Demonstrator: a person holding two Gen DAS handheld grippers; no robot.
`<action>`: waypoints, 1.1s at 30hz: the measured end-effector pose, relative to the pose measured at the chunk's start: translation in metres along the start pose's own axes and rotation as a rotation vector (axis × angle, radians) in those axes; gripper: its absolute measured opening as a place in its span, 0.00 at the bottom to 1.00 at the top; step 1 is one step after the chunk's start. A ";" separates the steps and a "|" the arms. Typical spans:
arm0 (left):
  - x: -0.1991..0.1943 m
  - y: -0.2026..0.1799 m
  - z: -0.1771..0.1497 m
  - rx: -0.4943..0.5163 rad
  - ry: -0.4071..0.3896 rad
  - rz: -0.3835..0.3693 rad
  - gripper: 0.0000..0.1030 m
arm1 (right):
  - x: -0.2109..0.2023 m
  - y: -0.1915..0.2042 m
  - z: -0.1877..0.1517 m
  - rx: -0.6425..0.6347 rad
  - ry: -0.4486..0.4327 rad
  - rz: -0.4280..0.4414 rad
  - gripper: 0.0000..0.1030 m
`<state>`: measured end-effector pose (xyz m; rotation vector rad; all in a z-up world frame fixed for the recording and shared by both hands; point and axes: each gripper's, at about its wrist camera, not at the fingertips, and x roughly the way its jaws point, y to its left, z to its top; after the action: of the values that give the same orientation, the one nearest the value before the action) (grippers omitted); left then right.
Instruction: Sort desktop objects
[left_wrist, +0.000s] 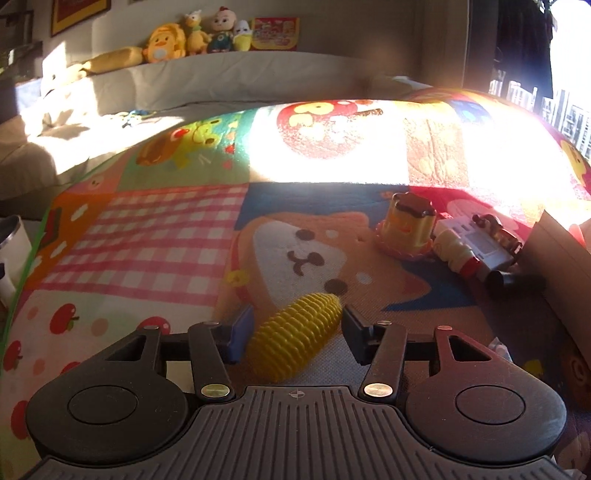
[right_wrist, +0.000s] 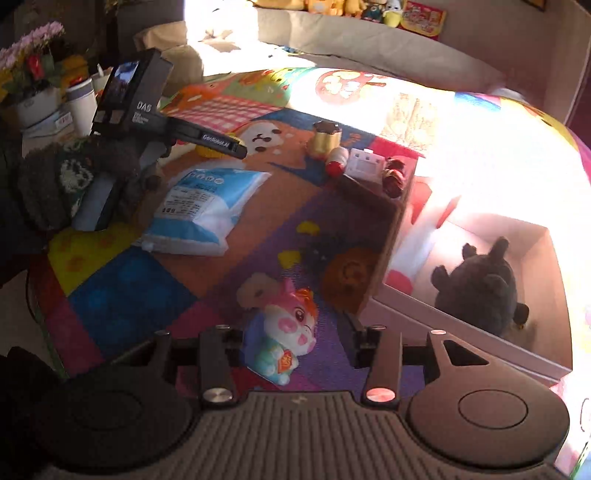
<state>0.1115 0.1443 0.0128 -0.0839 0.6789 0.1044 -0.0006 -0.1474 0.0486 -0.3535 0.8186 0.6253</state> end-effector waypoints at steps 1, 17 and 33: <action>-0.002 -0.002 -0.001 0.011 0.005 -0.013 0.35 | -0.002 -0.006 -0.004 0.028 -0.002 -0.002 0.49; -0.126 -0.083 -0.024 0.167 -0.075 -0.369 0.35 | 0.030 -0.072 -0.032 0.337 -0.103 -0.021 0.64; -0.124 -0.089 -0.098 0.219 0.152 -0.463 0.82 | 0.022 -0.022 -0.024 0.235 -0.110 0.179 0.69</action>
<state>-0.0347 0.0365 0.0186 -0.0370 0.8031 -0.4244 0.0117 -0.1683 0.0176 -0.0315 0.8132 0.7009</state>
